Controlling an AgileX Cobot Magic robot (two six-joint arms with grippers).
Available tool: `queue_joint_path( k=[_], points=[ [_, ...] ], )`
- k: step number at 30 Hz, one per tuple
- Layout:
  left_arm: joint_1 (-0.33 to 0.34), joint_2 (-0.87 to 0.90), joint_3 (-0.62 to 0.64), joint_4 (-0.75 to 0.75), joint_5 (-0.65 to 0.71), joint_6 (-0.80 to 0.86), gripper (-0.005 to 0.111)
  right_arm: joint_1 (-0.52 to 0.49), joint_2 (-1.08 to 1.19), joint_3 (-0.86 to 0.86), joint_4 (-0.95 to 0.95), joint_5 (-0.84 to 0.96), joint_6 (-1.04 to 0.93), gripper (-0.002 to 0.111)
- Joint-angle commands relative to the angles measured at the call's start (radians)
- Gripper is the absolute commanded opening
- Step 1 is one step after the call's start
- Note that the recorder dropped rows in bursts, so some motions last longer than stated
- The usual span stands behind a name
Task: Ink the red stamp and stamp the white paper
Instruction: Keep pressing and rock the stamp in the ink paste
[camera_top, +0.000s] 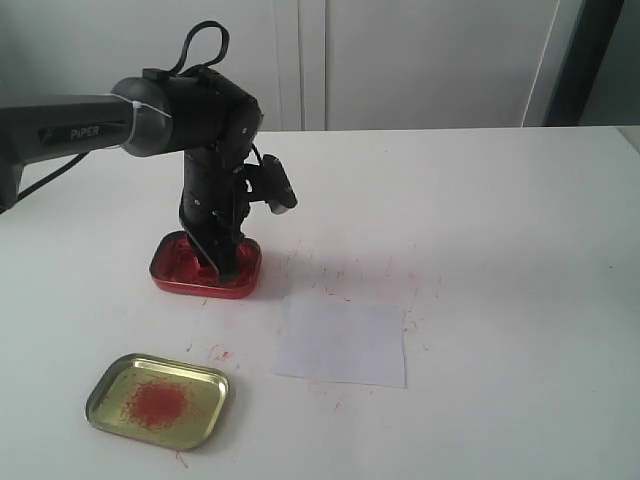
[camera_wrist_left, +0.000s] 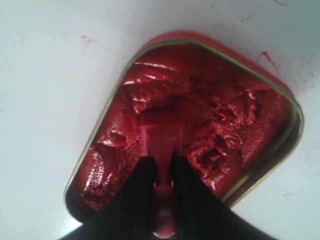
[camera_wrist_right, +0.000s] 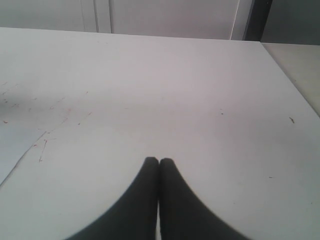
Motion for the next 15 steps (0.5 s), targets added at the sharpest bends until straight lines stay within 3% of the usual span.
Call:
queue_joint_path(
  k=[1,15],
  points=[
    [-0.006,-0.009,-0.007,0.011,0.026,-0.028,0.000,-0.005,-0.005,0.005,-0.006,-0.016,0.001,0.000],
    [-0.046,-0.007,-0.007,0.083,0.031,-0.104,0.000,-0.005,-0.005,0.005,-0.006,-0.016,0.001,0.000]
  ],
)
